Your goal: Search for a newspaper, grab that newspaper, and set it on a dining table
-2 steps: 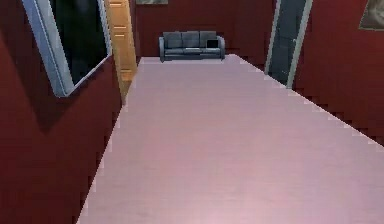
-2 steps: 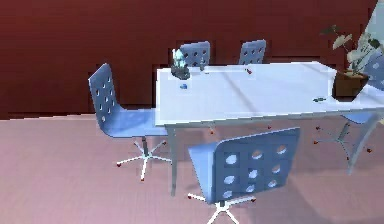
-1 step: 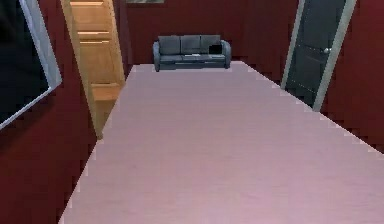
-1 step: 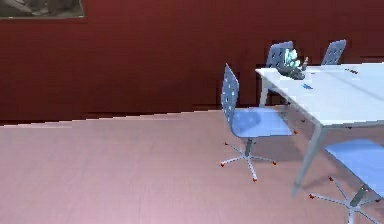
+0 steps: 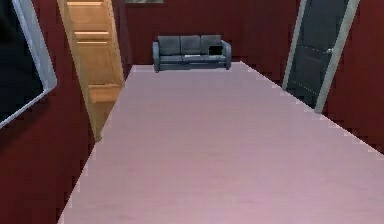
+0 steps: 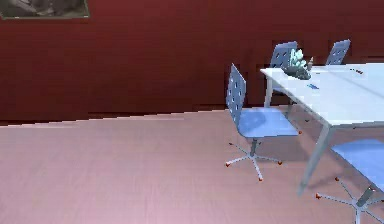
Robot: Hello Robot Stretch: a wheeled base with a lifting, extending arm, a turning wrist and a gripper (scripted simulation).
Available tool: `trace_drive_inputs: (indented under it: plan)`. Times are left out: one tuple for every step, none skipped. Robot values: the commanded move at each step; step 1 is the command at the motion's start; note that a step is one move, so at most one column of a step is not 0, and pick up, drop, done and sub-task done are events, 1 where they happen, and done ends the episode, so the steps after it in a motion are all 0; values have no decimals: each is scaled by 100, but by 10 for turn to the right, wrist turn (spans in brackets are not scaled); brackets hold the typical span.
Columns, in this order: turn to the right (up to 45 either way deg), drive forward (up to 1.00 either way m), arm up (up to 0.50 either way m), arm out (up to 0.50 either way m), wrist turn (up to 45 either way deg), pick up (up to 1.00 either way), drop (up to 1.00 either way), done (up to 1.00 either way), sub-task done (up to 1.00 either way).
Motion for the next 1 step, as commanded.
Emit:
trace_drive_inputs:
  plan:
    - [-30,0,0,0,0,0,0,0,0]
